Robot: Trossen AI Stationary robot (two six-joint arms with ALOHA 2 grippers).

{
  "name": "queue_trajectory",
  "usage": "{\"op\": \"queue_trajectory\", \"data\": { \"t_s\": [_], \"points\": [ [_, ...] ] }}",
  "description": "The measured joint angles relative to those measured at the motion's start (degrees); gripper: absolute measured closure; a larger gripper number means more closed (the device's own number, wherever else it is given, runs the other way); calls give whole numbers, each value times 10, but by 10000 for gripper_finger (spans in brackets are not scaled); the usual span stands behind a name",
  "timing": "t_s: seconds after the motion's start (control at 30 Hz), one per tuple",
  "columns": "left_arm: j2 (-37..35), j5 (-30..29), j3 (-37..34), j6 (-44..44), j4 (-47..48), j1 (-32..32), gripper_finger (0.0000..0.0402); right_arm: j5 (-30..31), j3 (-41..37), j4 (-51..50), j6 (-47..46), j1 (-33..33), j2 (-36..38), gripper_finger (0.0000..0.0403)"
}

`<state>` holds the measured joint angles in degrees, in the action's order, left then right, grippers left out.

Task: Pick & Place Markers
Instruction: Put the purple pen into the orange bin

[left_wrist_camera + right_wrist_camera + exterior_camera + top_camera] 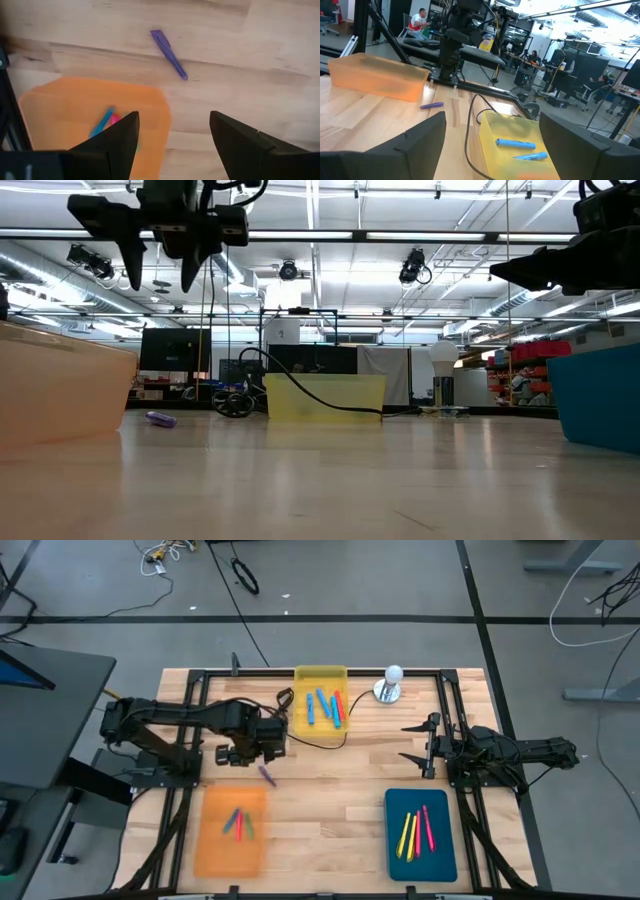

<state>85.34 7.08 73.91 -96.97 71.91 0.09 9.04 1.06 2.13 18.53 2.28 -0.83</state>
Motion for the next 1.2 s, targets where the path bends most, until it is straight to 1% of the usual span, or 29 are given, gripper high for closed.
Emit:
{"op": "queue_trajectory", "data": {
  "t_s": [0.33,0.43,0.73,0.9,1.1,1.2],
  "points": [
    [2,-2,-1,2,2,1,154,0,0,0,0,0,0,80],
    [6,-9,-17,-2,4,2,154,0,0,0,0,0,0,80],
    [33,2,-50,-6,-21,16,154,0,0,0,0,0,0,80],
    [61,2,-50,15,-52,33,154,0,0,0,0,0,0,80],
    [92,5,-52,17,-100,45,154,0,0,0,0,0,0,80],
    [92,13,-78,7,-138,46,154,0,0,0,0,0,0,80]
  ]
}}
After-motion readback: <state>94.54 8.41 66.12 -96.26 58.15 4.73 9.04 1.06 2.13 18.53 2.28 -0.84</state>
